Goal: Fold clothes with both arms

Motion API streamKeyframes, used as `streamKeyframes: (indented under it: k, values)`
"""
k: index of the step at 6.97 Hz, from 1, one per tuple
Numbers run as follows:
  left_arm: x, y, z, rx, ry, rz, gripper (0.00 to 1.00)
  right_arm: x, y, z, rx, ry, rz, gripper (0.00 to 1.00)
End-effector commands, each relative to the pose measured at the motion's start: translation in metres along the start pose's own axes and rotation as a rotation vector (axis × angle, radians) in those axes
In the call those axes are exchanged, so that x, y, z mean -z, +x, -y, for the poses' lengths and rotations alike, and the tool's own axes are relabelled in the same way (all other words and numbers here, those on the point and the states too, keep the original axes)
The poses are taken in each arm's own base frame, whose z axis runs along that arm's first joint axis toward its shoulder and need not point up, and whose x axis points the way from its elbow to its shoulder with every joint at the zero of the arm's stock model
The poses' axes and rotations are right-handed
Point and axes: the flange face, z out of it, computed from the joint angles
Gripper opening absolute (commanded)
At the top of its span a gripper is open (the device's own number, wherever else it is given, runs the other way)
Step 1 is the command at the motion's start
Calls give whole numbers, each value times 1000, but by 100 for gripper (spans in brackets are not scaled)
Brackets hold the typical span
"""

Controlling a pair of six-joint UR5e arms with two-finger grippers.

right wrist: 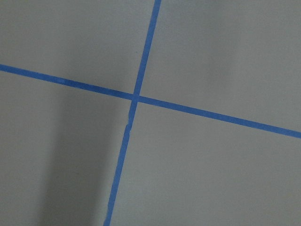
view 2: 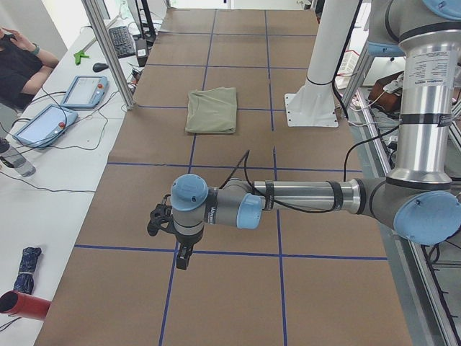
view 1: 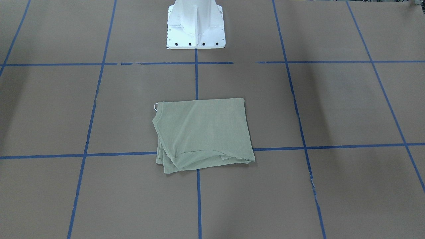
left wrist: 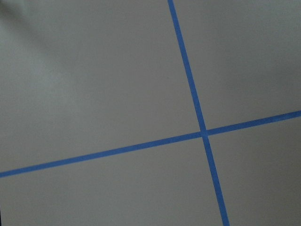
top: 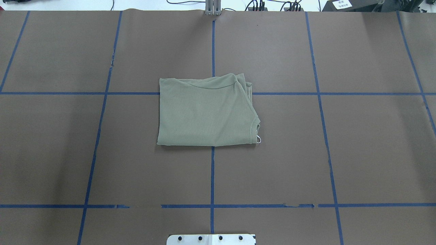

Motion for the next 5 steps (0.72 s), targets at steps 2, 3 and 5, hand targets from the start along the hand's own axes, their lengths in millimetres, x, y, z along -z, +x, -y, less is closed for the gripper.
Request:
streamKeyframes:
  k: [2, 3, 5]
  values:
    - [20, 24, -12, 24, -26, -44, 100, 23, -16, -39, -52, -11, -4, 100]
    - [26, 30, -10, 8, -12, -39, 100, 15, -12, -50, -50, -24, -2, 100]
    - [34, 37, -4, -6, 6, -35, 100, 6, -8, -63, -65, -42, 5, 100]
